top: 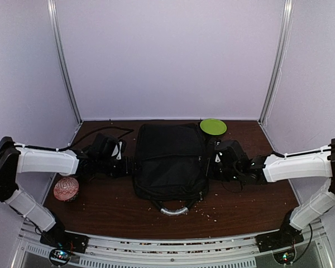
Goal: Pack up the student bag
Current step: Zip the student bag at the center of the board.
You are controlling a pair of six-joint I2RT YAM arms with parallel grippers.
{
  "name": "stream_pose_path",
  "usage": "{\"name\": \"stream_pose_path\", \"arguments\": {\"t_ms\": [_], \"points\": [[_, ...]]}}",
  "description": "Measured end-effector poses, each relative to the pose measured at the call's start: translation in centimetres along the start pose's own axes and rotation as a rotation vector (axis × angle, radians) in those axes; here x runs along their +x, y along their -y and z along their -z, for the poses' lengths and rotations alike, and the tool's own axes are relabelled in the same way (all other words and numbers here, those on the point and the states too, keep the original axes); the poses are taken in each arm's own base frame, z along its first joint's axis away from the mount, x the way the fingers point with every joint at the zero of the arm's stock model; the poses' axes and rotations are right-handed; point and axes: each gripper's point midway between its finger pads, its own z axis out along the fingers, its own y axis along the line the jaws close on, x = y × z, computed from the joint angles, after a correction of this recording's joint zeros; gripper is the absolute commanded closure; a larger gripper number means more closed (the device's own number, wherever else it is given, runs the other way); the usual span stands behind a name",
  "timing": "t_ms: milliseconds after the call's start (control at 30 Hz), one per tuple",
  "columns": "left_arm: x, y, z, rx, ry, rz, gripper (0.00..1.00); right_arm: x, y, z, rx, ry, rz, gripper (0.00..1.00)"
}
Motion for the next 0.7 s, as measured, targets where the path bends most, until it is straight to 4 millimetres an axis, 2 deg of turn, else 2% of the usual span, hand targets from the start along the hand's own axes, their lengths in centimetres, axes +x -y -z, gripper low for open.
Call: {"name": "stream_pose_path", "arguments": {"t_ms": [133,200,333,400,467,567,700], "points": [[-0.7,-0.6,-1.4,0.013,-0.019,0.022,0.34,1.1,-1.8,-0.1,-0.043,0.0,-0.033,0.99],[-1.6,-1.1,-1.6,0.008,-0.009,0.032,0.38,2.2,-3.5,-0.6,-0.06,-0.023,-0.021,0.94],[-4.9,-2.5,-1.4,-0.01,0.053,0.049,0.37,3.9,-9.5,-1.9,-0.14,-0.086,0.034,0.44],[-6.7,-3.0,-0.9,-0.029,0.087,0.04,0.31,4.6,-12.3,-1.4,-0.207,-0.117,0.07,0.32],[-7.7,-3.0,-0.4,-0.04,0.108,0.012,0.23,4.7,-13.5,-0.5,-0.241,-0.125,0.102,0.28],[-8.0,-2.2,1.5,-0.042,0.126,-0.033,0.17,4.2,-13.1,1.7,-0.251,-0.115,0.142,0.27],[-8.5,0.2,6.4,-0.037,0.212,-0.122,0.15,0.8,-10.5,6.2,-0.268,0.001,0.104,0.3]]}}
